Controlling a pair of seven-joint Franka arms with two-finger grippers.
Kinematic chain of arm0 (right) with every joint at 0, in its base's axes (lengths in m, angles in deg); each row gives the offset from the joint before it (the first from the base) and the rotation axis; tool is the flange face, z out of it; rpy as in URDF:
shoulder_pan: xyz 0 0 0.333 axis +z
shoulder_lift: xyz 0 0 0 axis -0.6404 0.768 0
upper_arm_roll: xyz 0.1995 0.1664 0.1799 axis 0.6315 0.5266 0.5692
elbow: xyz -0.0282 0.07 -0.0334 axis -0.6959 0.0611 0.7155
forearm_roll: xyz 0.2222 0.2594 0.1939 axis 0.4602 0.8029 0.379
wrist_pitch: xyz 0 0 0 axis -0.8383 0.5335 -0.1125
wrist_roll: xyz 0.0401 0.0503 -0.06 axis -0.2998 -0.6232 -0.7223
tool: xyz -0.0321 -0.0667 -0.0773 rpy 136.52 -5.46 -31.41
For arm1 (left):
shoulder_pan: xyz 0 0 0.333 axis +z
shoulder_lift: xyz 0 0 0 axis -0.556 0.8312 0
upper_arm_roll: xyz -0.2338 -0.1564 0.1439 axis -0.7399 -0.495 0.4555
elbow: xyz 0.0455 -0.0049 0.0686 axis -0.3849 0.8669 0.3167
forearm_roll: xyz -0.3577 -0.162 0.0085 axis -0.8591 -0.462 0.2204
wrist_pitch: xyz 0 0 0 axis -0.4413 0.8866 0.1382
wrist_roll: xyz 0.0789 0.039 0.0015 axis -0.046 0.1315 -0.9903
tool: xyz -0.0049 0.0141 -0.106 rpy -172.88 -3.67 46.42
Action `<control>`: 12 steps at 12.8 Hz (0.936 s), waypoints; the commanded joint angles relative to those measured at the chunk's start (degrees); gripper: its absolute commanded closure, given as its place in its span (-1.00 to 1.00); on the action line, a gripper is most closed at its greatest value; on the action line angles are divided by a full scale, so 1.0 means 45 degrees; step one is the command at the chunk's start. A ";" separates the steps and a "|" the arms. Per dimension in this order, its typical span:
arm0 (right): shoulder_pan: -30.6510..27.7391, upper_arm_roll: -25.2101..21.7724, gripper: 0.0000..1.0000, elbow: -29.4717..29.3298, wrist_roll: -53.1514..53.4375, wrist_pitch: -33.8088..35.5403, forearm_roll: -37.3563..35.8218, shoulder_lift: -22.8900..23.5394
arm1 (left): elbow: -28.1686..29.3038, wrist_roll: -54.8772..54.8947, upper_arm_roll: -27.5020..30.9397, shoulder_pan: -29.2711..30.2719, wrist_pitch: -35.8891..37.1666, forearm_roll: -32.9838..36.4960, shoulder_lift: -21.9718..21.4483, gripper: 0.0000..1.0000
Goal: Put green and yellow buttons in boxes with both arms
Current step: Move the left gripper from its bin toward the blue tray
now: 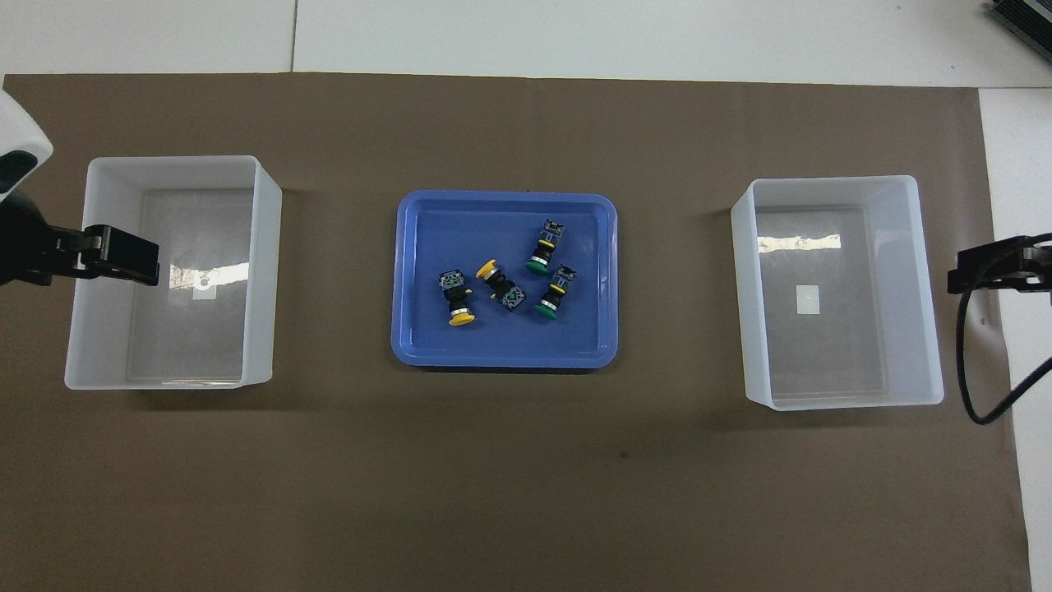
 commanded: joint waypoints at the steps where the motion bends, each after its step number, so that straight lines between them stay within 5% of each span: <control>1: -0.0088 0.0095 -1.00 0.0141 -0.0107 0.0002 -0.0041 -0.0090 | -0.0281 -0.0030 0.0052 -0.0200 -0.0129 0.0101 0.0170 -1.00; 7: -0.0088 0.0076 -1.00 0.0141 -0.0125 -0.0018 -0.0041 -0.0090 | 0.0423 -0.0050 0.0032 -0.0474 -0.1087 -0.0093 0.0111 -1.00; 12: -0.0186 0.0076 -1.00 0.0141 -0.0223 0.0080 -0.0022 -0.0090 | 0.0267 -0.1644 0.0052 -0.1253 -0.1804 -0.0833 0.1183 -1.00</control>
